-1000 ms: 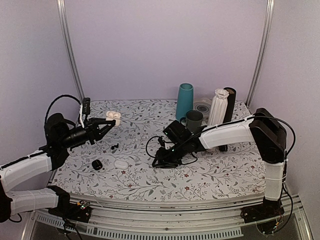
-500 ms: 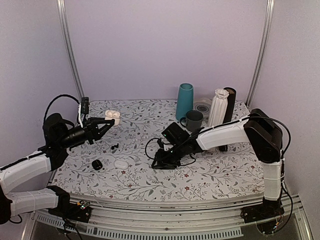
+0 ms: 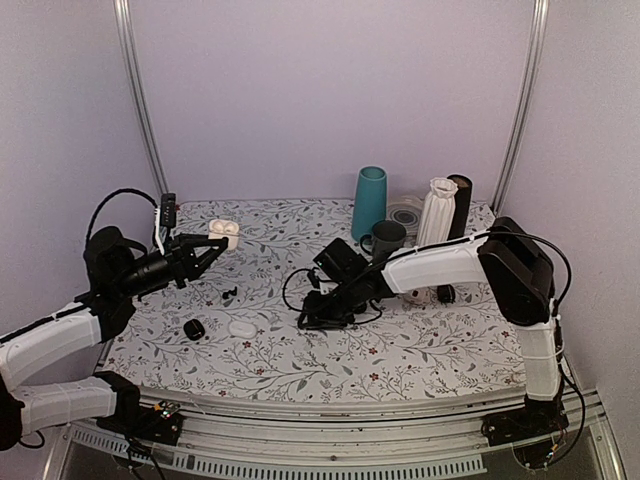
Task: Insert the wireless bluetooth earbuds into the charging case
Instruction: Adjust the left earbud at the center of the board.
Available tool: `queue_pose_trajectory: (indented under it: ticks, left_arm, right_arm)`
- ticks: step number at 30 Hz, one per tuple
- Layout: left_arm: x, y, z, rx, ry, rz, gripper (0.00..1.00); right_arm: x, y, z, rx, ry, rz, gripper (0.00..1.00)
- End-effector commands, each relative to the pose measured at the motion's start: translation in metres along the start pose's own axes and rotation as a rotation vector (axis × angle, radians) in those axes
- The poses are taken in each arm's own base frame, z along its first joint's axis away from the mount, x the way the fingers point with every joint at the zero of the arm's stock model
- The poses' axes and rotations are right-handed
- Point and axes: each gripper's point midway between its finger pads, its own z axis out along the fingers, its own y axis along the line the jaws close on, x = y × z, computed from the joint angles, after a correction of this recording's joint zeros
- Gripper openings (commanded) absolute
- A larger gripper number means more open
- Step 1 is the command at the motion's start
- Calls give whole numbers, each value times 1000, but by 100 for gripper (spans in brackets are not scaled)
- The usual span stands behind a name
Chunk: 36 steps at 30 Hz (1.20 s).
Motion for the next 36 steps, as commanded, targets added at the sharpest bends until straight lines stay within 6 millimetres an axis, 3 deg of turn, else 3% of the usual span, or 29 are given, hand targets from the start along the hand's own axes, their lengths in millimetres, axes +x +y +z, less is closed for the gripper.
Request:
queue_pose_trajectory:
  ticks: [1, 22, 30, 36]
  left_arm:
    - [-11, -3, -2, 11, -31, 23, 0]
    - [-13, -3, 0, 18, -32, 19, 0]
    - [-13, -4, 0, 22, -34, 15, 0]
    - [-11, -2, -1, 16, -33, 14, 0]
  right_arm:
    - [-5, -9, 6, 63, -3, -42, 44]
    - [-6, 4, 14, 69, 25, -138, 44]
    - [-13, -9, 3, 197, 11, -164, 44]
    - [1, -3, -5, 188, 33, -164, 44]
